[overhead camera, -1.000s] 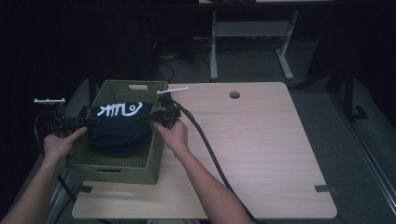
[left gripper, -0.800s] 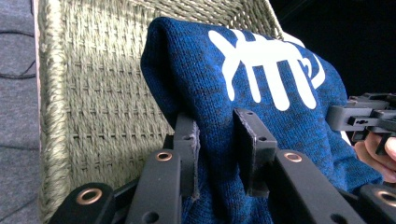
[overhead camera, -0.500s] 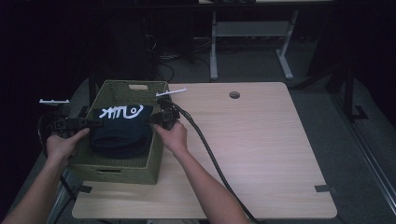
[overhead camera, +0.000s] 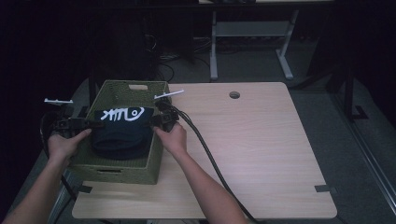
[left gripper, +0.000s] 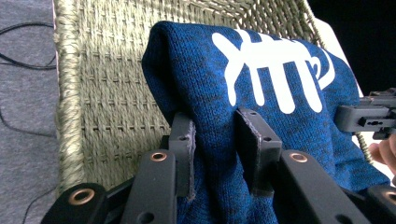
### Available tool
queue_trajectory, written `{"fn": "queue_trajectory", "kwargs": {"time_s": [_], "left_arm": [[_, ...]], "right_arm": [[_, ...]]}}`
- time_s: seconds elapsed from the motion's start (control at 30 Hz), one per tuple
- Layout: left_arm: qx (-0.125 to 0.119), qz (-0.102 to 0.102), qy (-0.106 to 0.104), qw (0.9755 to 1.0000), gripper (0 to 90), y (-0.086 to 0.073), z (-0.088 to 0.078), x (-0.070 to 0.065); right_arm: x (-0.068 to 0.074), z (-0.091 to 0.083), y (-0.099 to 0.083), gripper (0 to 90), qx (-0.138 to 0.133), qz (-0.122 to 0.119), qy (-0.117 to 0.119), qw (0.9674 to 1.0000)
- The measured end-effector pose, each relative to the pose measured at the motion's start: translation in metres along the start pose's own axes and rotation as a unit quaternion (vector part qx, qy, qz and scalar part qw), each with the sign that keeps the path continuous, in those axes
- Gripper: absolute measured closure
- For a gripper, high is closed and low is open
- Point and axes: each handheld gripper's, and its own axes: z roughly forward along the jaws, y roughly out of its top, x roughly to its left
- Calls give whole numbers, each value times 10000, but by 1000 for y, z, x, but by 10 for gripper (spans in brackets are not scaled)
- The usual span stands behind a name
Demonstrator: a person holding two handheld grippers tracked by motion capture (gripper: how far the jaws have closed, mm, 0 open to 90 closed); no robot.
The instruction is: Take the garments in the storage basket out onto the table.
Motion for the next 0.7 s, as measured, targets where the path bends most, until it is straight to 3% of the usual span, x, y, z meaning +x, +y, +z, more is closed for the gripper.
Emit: {"fn": "queue_trajectory", "kwargs": {"time_s": [0.23,0.5,0.7], "left_arm": [[16,43,145,9999,681,1,2,-1],[5,97,337,9994,600,4,2,-2],[-77,125,342,9993,585,5,2,-3]], "right_arm": [[1,2,0,778,16,-79,-102,9999],[6,4,0,738,35,-189,-217,9996],[9,5,0,707,37,-284,-324,9991]]}}
